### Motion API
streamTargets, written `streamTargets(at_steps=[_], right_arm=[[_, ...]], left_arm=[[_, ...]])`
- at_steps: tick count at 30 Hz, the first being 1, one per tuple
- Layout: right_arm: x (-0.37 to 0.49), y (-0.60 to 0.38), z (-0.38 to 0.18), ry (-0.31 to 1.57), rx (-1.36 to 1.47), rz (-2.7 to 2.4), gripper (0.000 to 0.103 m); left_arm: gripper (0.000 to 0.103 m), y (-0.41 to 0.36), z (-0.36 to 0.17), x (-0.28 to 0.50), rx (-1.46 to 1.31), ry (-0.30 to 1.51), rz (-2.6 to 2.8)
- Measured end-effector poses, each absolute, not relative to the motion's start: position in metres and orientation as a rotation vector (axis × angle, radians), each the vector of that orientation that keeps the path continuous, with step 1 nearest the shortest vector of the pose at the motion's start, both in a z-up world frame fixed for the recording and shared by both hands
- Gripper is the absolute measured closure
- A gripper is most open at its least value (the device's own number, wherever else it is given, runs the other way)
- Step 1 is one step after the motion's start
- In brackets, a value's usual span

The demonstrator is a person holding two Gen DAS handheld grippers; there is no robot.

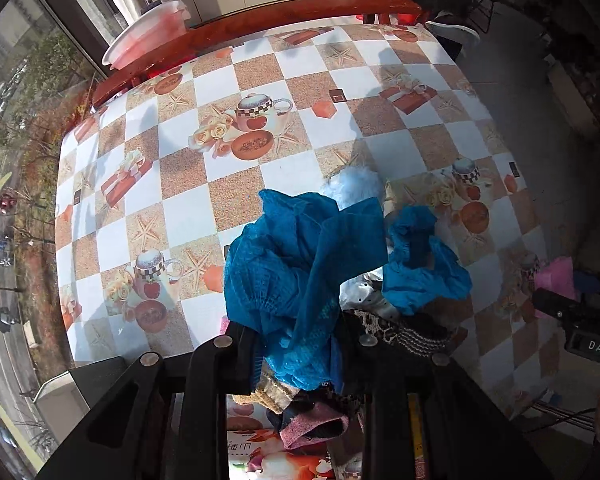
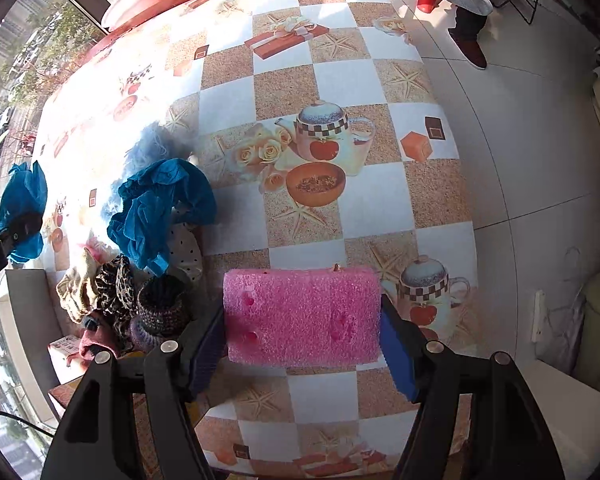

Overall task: Organize soft objects
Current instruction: 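Carry the blue shoe cover and pink sponge with both tools over the white box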

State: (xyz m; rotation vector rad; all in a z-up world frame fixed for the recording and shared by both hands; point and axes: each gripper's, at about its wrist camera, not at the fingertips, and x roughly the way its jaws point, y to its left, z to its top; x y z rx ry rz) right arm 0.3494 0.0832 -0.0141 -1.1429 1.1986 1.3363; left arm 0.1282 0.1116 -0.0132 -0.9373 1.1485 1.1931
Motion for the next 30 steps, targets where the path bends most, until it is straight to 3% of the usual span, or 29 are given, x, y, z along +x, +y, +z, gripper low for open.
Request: streamTargets(at_steps=[9, 16, 30], right_arm=[[0.399, 0.034, 0.016, 1.173, -1.099, 1.351, 0.032], [0.424, -0.012, 0.022, 1.194, -1.095, 1.376, 0.032], [0.421, -0.056, -0.001, 1.239, -1.191, 1.458, 0.032]], left_arm=[[0.075, 0.053, 0.031, 0.222, -0.841, 1.123, 1.026], [0.075, -0.005, 0.029, 0.277, -0.796, 1.191, 0.863], [0.075, -0.093, 0.015, 0.289, -0.753, 1.3, 0.743]])
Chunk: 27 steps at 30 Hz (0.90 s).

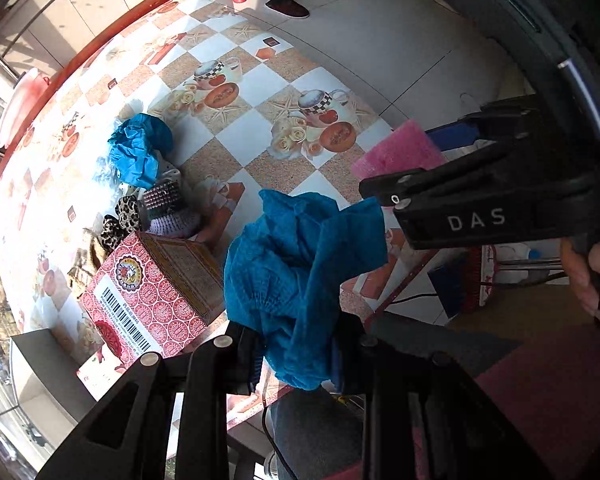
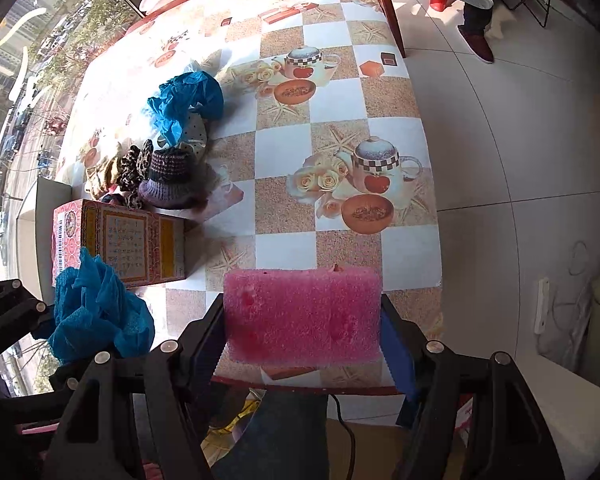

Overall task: Organize soft objects
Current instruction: 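Carry the blue shoe cover and pink sponge with both tools over the white box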

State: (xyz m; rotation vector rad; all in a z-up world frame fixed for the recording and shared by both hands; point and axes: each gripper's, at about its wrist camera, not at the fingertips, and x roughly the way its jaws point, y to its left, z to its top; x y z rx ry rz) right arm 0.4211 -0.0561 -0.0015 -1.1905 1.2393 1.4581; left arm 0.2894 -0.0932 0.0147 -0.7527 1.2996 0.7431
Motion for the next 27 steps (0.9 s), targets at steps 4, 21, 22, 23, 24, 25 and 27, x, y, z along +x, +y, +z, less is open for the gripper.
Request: streamTargets(at_steps=[4, 21, 22, 23, 24, 25, 27], right_arm=[[0.4, -0.074, -0.003, 1.215, -1.243, 1.496, 0.032], [0.169, -0.134, 0.037, 0.998, -1.505, 1.896, 0.032], [0.152, -0.132, 0.044, 0.965, -1.506, 1.934, 0.032], [0.136, -0.129, 0.05, 0.937, -1.504, 1.973, 0.032], [0.119, -0.126, 0.055, 0.913, -1.502, 2.01, 0.032], [0.102, -0.123, 0.059, 0.892, -1.502, 2.04, 0.032], [0.068, -0.119, 0.064, 0.866, -1.506, 2.085, 0.032]], left_arm=[[0.075, -0.115, 0.024, 0.268, -0.714, 1.263, 0.745], [0.075, -0.153, 0.055, -0.013, -0.944, 1.024, 1.287], [0.075, -0.156, 0.055, -0.028, -0.967, 1.007, 1.33], [0.075, -0.158, 0.055, -0.044, -0.986, 0.993, 1.373], [0.075, -0.161, 0.054, -0.057, -0.999, 0.985, 1.411], [0.075, -0.164, 0.054, -0.07, -1.008, 0.985, 1.454], [0.075, -0.169, 0.051, -0.088, -1.014, 0.998, 1.523]])
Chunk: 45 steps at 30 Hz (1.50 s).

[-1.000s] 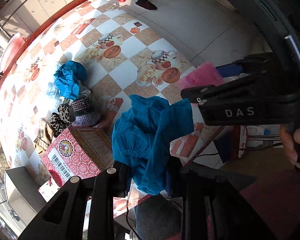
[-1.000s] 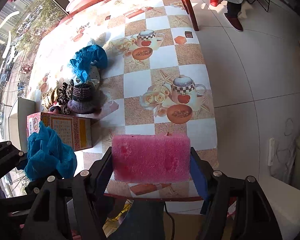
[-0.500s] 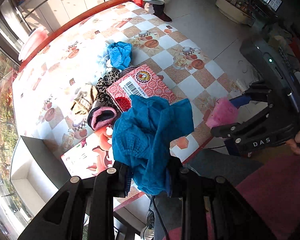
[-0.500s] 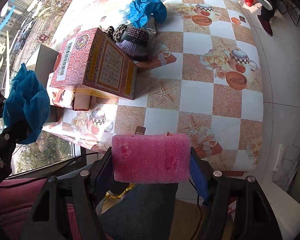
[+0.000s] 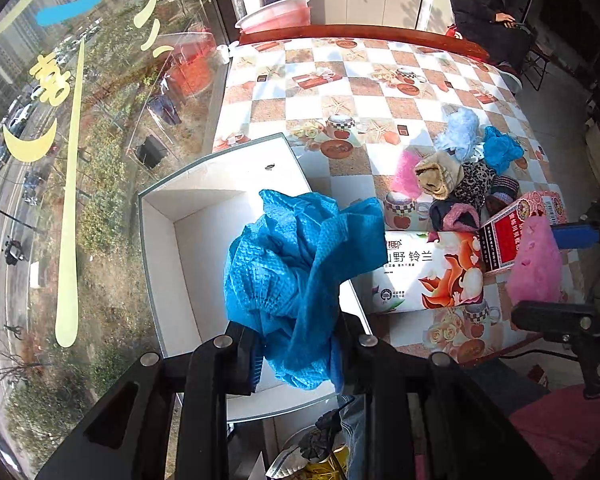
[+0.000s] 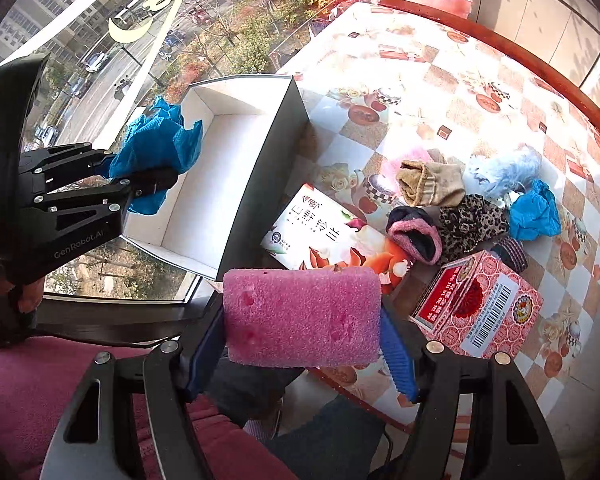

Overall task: Organize soft objects
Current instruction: 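Carry the blue shoe cover and pink sponge with both tools over the white box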

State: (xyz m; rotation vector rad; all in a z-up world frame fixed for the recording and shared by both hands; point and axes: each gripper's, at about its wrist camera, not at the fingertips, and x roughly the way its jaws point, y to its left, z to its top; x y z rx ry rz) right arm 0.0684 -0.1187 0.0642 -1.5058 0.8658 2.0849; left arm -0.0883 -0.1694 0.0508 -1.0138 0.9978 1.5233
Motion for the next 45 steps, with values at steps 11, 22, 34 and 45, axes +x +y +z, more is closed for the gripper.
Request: streamTargets(at_steps=[11, 22, 34, 45], right_arm=[[-0.048, -0.134, 0.05, 0.776, -1.632, 2.176, 0.032], [-0.058, -0.147, 0.034, 0.734, -1.759, 2.131, 0.032], [-0.054, -0.147, 0.034, 0.742, -1.758, 2.117, 0.032], [-0.06, -0.151, 0.035, 0.701, -1.776, 2.143, 0.032]], left_arm=[[0.075, -0.21, 0.005, -0.132, -1.128, 1.07, 1.638], [0.075, -0.219, -0.01, -0.145, -1.18, 1.057, 1.625], [0.075, -0.218, -0.009, -0.147, -1.174, 1.063, 1.622], [0.075, -0.217, -0.011, -0.148, -1.179, 1.068, 1.635]])
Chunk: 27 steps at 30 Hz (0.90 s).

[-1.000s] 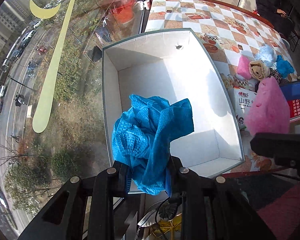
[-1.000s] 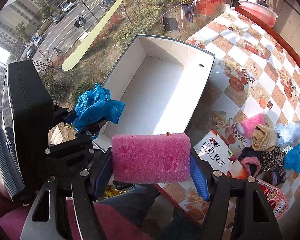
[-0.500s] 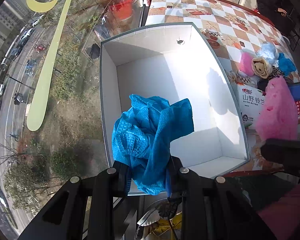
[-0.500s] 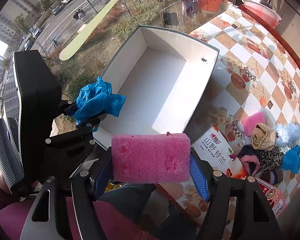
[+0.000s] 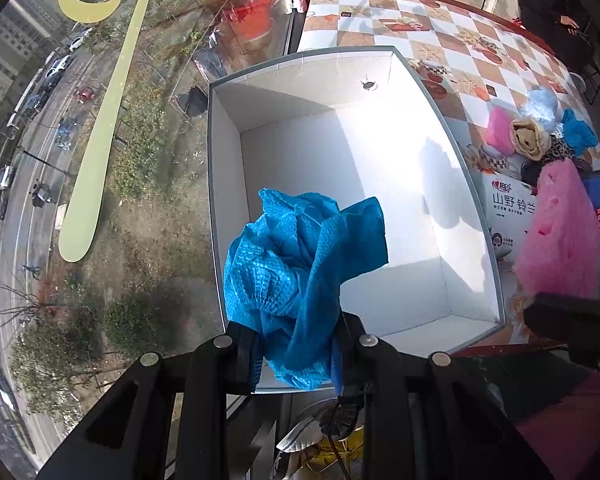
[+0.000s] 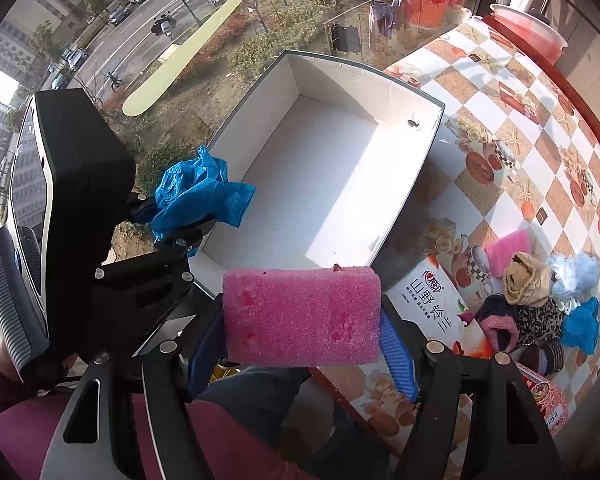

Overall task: Organize soft objects
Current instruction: 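Carry the blue shoe cover and pink sponge with both tools over the white box, then open both tools to drop the shoe cover and sponge into the box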

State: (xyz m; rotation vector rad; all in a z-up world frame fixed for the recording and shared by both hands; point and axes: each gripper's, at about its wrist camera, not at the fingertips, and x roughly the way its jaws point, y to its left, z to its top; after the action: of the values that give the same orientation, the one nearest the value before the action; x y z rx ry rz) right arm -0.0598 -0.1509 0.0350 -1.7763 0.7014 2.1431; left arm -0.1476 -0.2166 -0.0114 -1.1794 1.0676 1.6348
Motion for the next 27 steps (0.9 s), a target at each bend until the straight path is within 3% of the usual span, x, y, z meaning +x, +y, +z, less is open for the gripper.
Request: streamTargets(at_steps=[23, 26, 27], right_arm=[[-0.076, -0.159, 0.038, 0.601, -1.808, 2.235, 0.032], [-0.079, -0.16, 0.04, 0.597, -1.8, 2.262, 0.032], [-0.079, -0.16, 0.04, 0.597, -1.8, 2.268, 0.031]], left_arm=[[0.073, -0.213, -0.011, -0.157, -1.205, 1.032, 1.642], [0.061, -0.21, -0.008, -0.159, -1.202, 1.005, 1.648], [0.046, -0.21, -0.008, -0.159, -1.194, 1.0, 1.648]])
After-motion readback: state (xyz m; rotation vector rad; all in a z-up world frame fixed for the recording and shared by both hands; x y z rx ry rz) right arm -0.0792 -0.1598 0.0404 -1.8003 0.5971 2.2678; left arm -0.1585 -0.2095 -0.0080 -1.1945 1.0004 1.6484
